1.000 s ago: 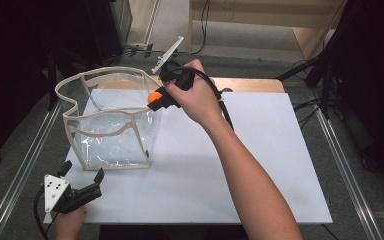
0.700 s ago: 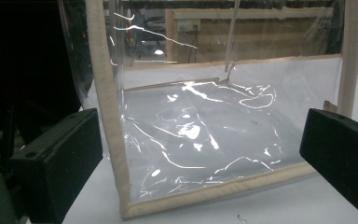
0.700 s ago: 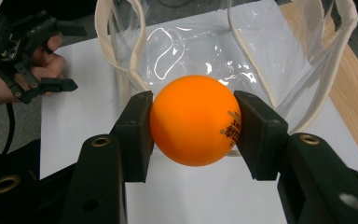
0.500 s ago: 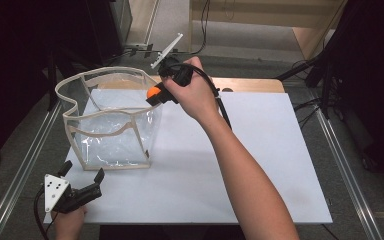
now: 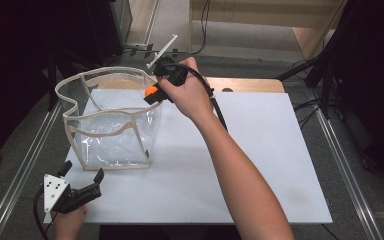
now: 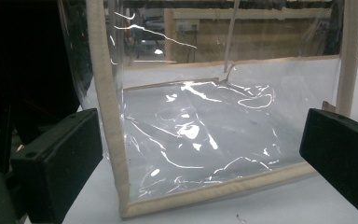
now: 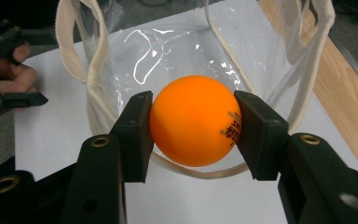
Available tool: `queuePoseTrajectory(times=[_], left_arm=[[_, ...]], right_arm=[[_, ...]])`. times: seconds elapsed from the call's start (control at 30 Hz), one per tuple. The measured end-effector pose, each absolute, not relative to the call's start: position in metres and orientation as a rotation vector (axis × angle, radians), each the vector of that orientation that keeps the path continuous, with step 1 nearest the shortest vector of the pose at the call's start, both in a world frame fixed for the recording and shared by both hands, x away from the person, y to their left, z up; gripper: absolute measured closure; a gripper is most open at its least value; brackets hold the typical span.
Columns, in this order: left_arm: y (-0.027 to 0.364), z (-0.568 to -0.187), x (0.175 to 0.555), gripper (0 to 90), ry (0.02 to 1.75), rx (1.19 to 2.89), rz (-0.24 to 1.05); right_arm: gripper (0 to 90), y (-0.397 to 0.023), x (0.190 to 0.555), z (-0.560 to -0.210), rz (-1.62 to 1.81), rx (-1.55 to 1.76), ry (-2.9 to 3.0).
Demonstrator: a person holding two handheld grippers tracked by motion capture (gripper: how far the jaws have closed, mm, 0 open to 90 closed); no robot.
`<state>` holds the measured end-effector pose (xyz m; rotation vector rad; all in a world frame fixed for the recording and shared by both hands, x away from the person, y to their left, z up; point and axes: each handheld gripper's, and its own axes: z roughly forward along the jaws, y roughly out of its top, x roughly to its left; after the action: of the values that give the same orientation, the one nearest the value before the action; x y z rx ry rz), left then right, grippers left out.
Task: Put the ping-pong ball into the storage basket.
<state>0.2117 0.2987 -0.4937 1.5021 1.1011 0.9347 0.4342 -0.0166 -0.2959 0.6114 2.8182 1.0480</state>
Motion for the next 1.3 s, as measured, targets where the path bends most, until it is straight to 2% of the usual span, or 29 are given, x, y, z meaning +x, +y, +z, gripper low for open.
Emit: queuePoseTrajectory(times=[0.13, 0.4, 0.5, 0.57, 1.3], left_arm=[[0.298, -0.494, 0.212, 0.0, 1.1, 1.506, 0.937], [0.298, -0.494, 0.212, 0.0, 1.1, 1.511, 0.939], [0.299, -0.494, 0.212, 0.0, 1.1, 1.512, 0.941], [0.299, -0.494, 0.212, 0.0, 1.1, 1.509, 0.938], [0.299, -0.494, 0.212, 0.0, 1.105, 1.504, 0.935]], right_arm=[[46.7, -0.015, 0.434, -0.297, 1.039, 0.628, 2.813], [14.3, -0.014, 0.426, -0.294, 1.071, 0.612, 2.776], [8.8, -0.014, 0.42, -0.295, 1.055, 0.619, 2.778], [0.0, -0.015, 0.418, -0.297, 1.057, 0.618, 2.775], [0.0, -0.034, 0.393, -0.314, 1.028, 0.582, 2.763]])
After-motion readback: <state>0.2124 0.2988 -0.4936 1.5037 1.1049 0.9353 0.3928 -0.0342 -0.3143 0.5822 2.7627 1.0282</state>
